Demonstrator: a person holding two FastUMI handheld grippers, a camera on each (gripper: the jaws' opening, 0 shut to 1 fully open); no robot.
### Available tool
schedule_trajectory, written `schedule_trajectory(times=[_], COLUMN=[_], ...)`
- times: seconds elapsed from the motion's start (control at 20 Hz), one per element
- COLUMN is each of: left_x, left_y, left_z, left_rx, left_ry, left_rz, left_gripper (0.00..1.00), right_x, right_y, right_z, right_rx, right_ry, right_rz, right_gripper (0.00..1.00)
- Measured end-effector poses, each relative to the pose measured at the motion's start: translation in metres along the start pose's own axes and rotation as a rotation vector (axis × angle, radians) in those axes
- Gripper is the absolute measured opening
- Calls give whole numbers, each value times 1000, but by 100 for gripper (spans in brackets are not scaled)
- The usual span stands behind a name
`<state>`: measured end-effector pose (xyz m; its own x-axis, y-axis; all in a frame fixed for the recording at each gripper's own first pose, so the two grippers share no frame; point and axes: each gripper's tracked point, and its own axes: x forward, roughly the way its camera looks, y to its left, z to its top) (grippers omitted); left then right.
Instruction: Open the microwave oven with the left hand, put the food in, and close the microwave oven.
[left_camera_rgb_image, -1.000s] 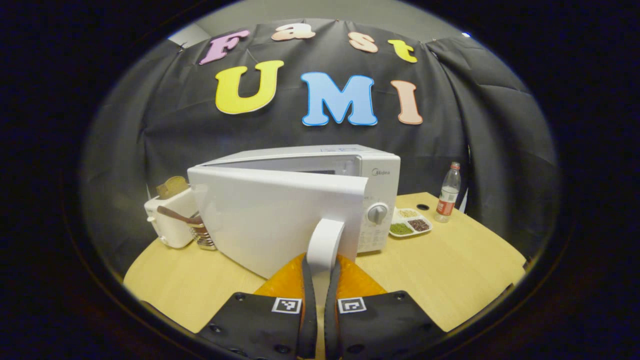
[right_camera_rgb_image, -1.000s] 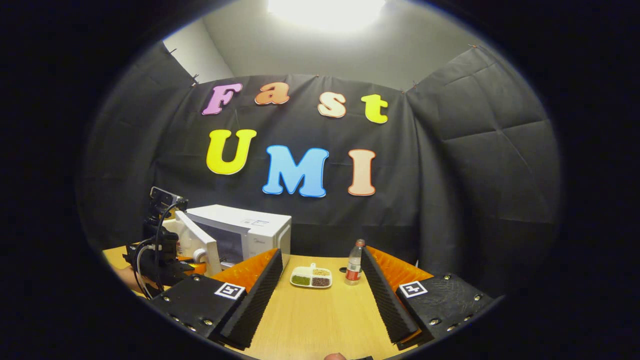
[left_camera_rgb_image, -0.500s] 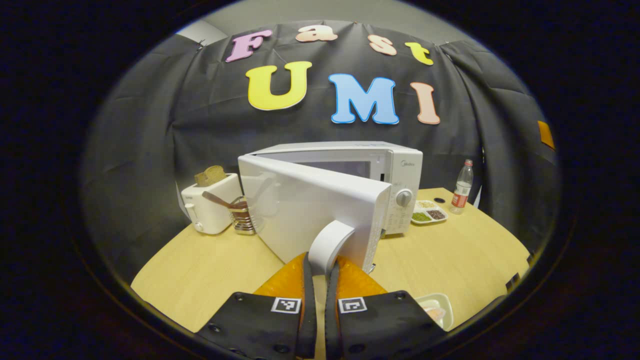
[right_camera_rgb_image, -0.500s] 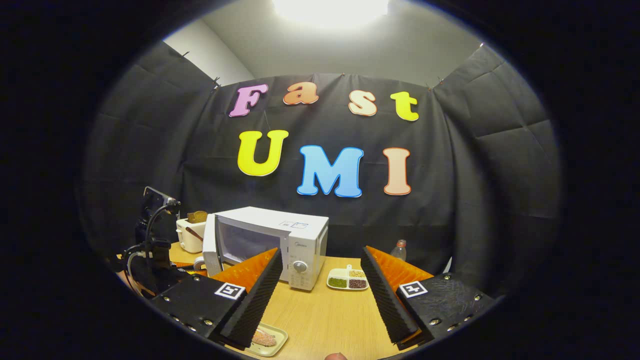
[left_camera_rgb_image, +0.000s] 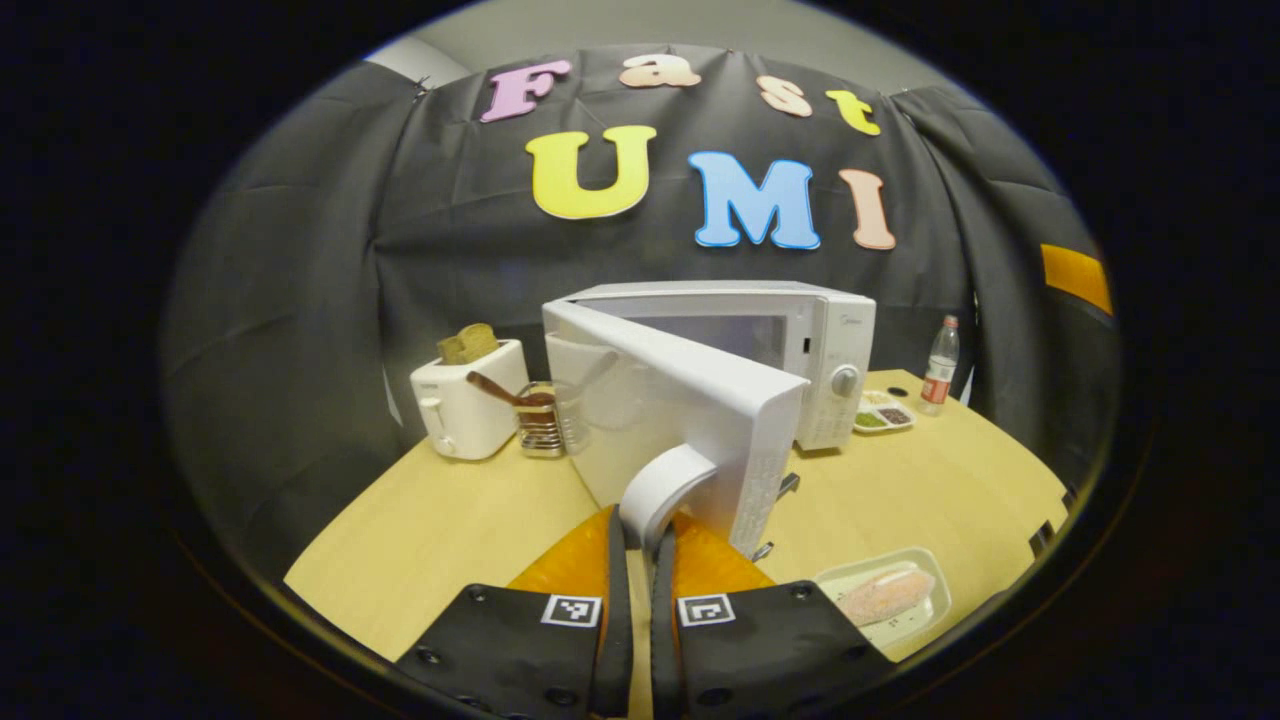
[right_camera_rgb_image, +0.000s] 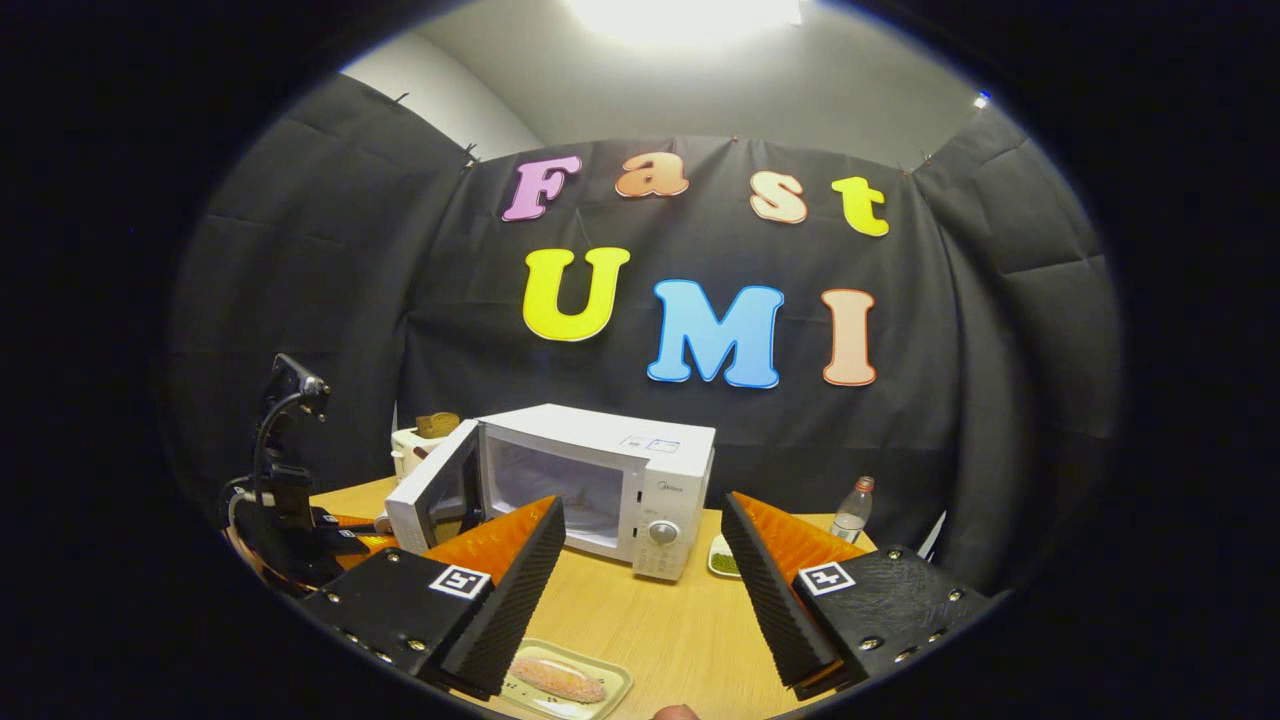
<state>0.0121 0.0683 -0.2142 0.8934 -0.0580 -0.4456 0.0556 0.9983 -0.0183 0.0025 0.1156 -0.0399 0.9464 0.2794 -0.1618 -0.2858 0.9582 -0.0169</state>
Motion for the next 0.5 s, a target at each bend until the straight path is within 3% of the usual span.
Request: schedule_trajectory(times=[0.25, 0.5], left_x=[-11, -14], left_y=[53, 76], left_z=[-8, -12], left_rx=[-24, -54], left_ry=[-5, -12], left_rz=[47, 17], left_gripper=[13, 14], right_x=[10, 19], right_y=[34, 58], right_z=[-13, -30], right_rx=[-36, -93], right_ry=[38, 111], right_rz=[56, 130], right_gripper=[96, 96])
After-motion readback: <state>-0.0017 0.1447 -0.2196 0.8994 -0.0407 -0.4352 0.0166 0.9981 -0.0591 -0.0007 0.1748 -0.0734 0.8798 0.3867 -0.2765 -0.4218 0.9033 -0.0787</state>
